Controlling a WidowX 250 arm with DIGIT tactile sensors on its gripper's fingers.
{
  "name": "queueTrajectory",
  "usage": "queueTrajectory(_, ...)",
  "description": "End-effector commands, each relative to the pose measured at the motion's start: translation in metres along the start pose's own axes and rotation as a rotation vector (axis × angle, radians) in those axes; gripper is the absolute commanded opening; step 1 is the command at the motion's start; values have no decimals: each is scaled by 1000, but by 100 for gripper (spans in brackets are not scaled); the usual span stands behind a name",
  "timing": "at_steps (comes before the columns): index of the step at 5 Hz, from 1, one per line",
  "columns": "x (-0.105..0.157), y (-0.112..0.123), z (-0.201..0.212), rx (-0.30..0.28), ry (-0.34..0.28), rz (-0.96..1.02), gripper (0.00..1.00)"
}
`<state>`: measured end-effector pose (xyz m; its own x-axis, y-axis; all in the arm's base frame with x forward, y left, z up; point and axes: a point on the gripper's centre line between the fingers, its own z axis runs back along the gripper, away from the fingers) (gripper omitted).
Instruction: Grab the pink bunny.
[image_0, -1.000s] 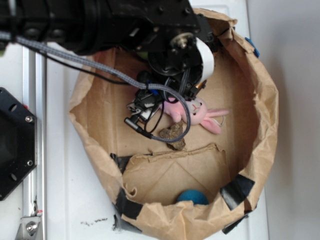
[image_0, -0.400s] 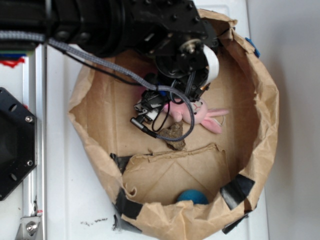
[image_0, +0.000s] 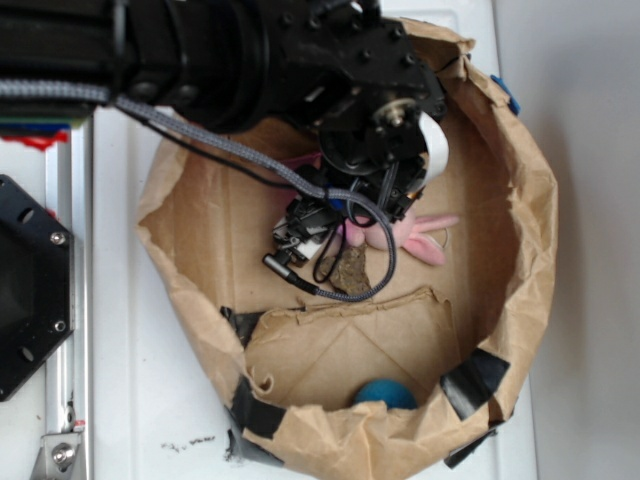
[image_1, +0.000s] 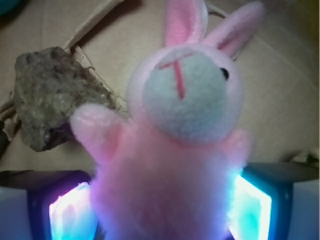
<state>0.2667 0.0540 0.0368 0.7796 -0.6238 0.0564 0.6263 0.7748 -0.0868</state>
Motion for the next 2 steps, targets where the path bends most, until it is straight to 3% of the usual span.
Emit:
queueTrajectory(1, 4, 6, 12, 34, -46, 1, 0)
queueTrajectory(2, 4, 6, 14, 32, -50, 2, 0)
